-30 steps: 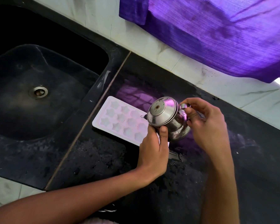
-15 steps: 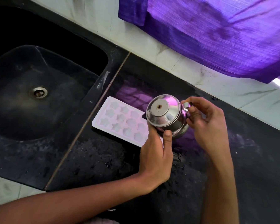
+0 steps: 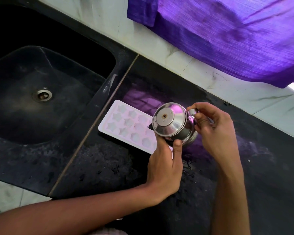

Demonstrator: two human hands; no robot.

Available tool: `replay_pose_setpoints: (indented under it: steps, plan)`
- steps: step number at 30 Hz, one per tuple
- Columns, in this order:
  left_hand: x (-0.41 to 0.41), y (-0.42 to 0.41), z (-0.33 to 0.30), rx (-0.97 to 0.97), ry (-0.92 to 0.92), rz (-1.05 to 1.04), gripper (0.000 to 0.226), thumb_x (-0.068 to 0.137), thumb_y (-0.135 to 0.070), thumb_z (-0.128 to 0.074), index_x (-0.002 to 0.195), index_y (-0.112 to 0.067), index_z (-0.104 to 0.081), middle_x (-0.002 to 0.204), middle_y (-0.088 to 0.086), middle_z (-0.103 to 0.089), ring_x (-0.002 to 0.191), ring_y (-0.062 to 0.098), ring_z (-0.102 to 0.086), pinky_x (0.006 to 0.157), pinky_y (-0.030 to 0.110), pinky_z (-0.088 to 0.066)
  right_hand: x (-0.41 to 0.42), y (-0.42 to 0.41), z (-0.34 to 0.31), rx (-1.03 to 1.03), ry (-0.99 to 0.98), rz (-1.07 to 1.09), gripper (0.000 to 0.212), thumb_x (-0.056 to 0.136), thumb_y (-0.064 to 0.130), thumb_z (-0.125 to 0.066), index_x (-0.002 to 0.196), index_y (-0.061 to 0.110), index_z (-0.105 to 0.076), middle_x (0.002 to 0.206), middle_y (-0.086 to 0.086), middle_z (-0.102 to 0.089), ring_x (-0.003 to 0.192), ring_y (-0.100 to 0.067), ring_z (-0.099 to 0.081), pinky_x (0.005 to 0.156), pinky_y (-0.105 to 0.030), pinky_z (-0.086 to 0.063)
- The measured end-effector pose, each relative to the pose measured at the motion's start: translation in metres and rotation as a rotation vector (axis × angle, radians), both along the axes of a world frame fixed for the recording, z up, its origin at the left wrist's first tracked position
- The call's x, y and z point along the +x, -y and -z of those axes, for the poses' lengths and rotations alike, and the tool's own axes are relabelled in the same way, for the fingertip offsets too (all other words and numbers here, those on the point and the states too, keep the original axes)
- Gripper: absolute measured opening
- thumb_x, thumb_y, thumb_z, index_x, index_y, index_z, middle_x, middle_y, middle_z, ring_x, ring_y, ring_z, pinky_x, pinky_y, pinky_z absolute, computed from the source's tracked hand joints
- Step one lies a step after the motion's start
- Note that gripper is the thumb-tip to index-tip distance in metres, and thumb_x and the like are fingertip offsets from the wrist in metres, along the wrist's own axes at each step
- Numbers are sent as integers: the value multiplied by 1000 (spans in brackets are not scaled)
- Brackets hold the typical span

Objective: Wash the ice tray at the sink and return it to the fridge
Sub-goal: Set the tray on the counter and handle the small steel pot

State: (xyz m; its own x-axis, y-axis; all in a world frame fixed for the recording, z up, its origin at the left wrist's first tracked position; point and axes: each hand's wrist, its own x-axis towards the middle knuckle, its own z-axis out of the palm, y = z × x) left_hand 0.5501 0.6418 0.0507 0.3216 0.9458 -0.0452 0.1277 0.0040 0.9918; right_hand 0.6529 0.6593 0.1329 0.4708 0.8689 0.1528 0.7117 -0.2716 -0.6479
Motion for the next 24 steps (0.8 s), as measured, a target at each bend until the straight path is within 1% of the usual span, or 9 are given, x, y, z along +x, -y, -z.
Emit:
replay_pose_setpoints:
  steps: [5, 8, 13, 16, 19, 24]
  plan:
    - [0, 1, 1, 15, 13, -3, 67, 84, -58, -20, 144, -27, -20, 99, 15, -65, 85, 28, -60, 65, 26, -34, -1, 1, -1, 2, 16, 2, 26, 94, 14, -52, 90, 37, -64, 83, 16, -67, 80, -12, -64, 75, -49, -55]
    - [1, 1, 2, 23, 10, -20, 63, 89, -57, -22, 144, -27, -19, 100, 17, -65, 86, 30, -60, 65, 27, -34, -2, 1, -3, 1, 21, 3, 26, 94, 14, -52, 91, 36, -64, 84, 17, -67, 80, -11, -64, 76, -48, -55]
    - [1, 1, 2, 26, 12, -19, 66, 88, -60, -19, 146, -27, -15, 104, 15, -65, 88, 29, -61, 67, 25, -36, -4, 1, -6, 4, 36, 0, 29, 94, 13, -51, 88, 39, -63, 84, 19, -67, 81, -9, -64, 76, -46, -55]
    - [1, 1, 2, 24, 18, -21, 68, 87, -61, -18, 146, -27, -16, 104, 15, -65, 87, 28, -60, 67, 25, -35, -6, 1, -7, 3, 37, -3, 30, 94, 13, -51, 87, 39, -63, 85, 20, -67, 82, -7, -63, 77, -45, -56]
    - [1, 0, 1, 27, 20, -22, 69, 86, -62, -19, 145, -27, -18, 103, 16, -64, 87, 28, -60, 66, 26, -35, -6, 2, -8, 11, 36, -8, 28, 94, 12, -51, 88, 37, -63, 84, 17, -67, 81, -9, -63, 76, -46, -55]
    - [2, 0, 2, 29, 23, -14, 65, 89, -60, -21, 145, -27, -19, 104, 17, -64, 89, 29, -60, 67, 25, -35, -7, 2, -10, 14, 30, -3, 31, 94, 11, -50, 87, 38, -63, 85, 18, -67, 81, -8, -63, 77, -46, -55]
